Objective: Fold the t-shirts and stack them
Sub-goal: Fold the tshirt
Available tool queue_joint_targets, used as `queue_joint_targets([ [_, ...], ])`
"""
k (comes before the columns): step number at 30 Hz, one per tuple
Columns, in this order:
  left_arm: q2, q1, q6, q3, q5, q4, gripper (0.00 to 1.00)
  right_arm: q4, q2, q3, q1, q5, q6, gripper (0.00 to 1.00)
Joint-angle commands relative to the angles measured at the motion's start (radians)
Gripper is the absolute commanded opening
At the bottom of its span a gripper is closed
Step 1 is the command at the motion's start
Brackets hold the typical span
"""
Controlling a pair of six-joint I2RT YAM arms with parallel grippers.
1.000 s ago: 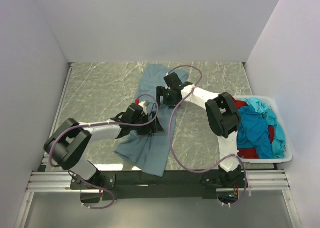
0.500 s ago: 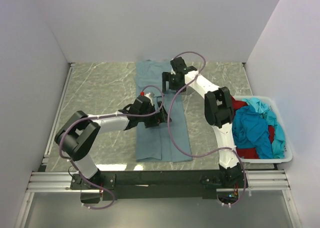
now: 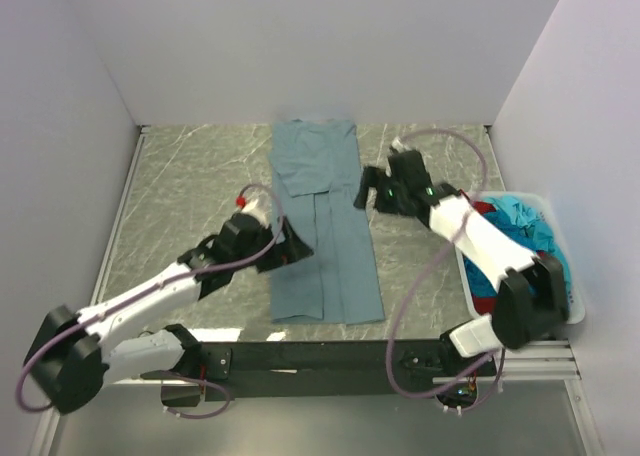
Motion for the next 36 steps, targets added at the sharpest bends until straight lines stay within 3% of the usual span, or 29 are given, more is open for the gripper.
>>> queue_joint_targets([
  [1, -0.134, -0.007, -0.084, -0.149, -0.052, -0.140, 0.99, 0.074, -0.149, -0.249, 0.016, 0.017, 0.098, 0.98],
  [6, -0.309, -0.016, -0.164, -0.319, -0.019, -0.160, 0.99, 0.039, -0.357, -0.463, 0.091, -0.001, 0.157, 0.98],
  [11, -0.365, -0.019, -0.216, -0.400, 0.044, -0.155, 0.96, -0.024, -0.488, -0.584, 0.212, -0.012, 0.249, 0.98],
  [14, -0.398, -0.020, -0.228, -0.423, 0.040, -0.193, 0.88, -0.047, -0.534, -0.624, 0.228, -0.023, 0.276, 0.97],
  [18, -0.418, -0.022, -0.242, -0.456, 0.037, -0.190, 0.63, -0.067, -0.563, -0.649, 0.229, -0.017, 0.298, 0.97],
  [21, -0.403, -0.022, -0.244, -0.466, 0.040, -0.173, 0.56, -0.074, -0.568, -0.664, 0.229, -0.020, 0.304, 0.96],
  [22, -0.399, -0.022, -0.242, -0.469, 0.043, -0.166, 0.47, -0.083, -0.565, -0.667, 0.231, -0.018, 0.304, 0.96],
  [24, -0.382, -0.022, -0.241, -0.472, 0.057, -0.155, 0.42, -0.102, -0.557, -0.666, 0.231, -0.011, 0.307, 0.96],
  [36, -0.316, -0.022, -0.212, -0.525, 0.101, -0.083, 0.30, -0.082, -0.542, -0.744, 0.229, -0.064, 0.336, 0.95],
])
